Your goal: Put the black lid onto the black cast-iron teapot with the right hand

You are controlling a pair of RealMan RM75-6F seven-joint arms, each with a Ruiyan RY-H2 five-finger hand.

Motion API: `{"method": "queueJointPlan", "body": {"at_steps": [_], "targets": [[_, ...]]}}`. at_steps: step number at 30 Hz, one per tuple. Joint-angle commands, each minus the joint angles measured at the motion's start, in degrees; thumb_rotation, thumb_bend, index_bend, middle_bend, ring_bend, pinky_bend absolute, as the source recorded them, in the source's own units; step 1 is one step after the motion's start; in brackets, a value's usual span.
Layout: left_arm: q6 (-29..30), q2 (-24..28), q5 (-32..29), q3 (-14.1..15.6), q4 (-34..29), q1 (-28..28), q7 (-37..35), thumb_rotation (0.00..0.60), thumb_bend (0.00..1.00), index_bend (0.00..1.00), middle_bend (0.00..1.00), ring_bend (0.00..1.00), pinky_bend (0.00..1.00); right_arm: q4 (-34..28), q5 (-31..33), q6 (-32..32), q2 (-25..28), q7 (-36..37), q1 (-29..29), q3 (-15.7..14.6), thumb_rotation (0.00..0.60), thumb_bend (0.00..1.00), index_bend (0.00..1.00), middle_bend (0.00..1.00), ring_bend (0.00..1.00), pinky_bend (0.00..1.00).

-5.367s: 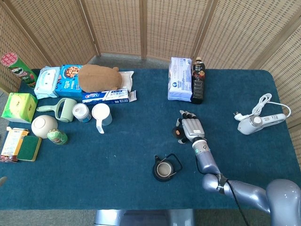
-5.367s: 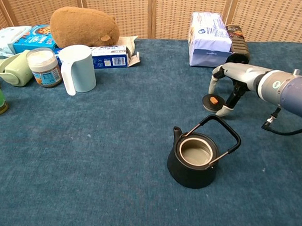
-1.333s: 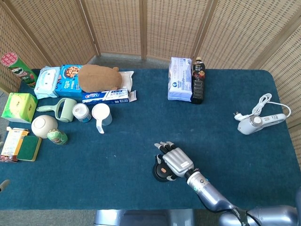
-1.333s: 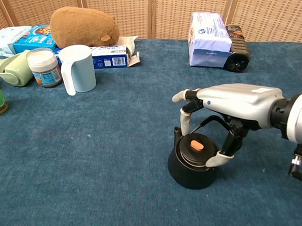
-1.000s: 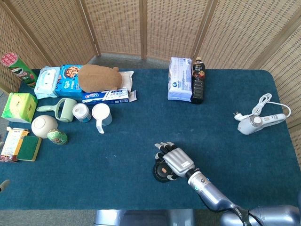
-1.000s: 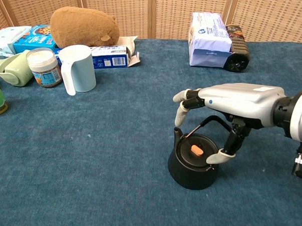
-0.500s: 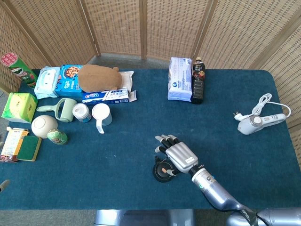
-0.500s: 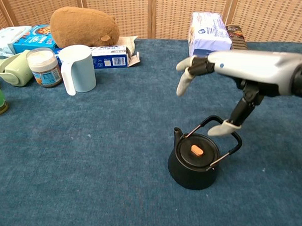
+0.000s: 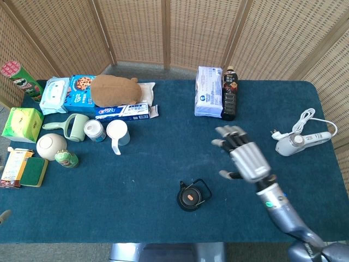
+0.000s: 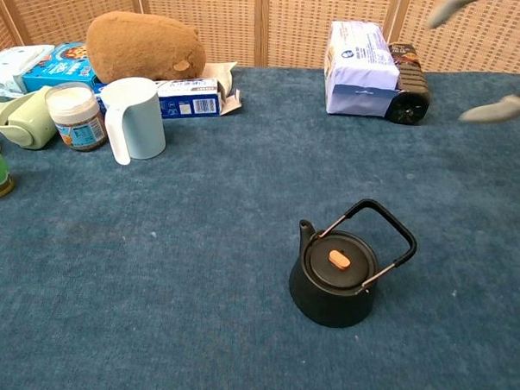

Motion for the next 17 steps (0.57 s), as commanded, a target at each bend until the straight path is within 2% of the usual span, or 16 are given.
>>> {"method": "queueJointPlan", "body": {"at_steps": [1, 8, 17], "targets": [[0.23, 0.19, 0.74, 0.35, 0.35, 0.18, -0.21, 0.600, 0.17, 0.00, 0.00, 0.00, 0.07, 2.96, -1.99, 3.43, 2.39, 2.99, -3.72, -0.99, 0.475, 0.00, 0.22, 0.08, 0.07, 0.04], [0.85, 0.50, 1.71, 0.95, 0.88, 0.68, -0.50, 0.600, 0.14, 0.00, 0.00, 0.00, 0.07, 4.24, 0.07, 6.95, 4.85, 3.71, -9.37, -1.96, 0.427, 0.00, 0.14, 0.08, 0.06, 0.02], [2.35, 0.48, 3.40, 1.49, 2.03, 1.34, -1.39, 0.600, 0.14, 0.00, 0.00, 0.00, 0.07, 1.22, 1.70, 8.24, 9.41, 2.08, -13.50, -2.46, 0.428, 0.00, 0.14, 0.08, 0.04, 0.00]]}}
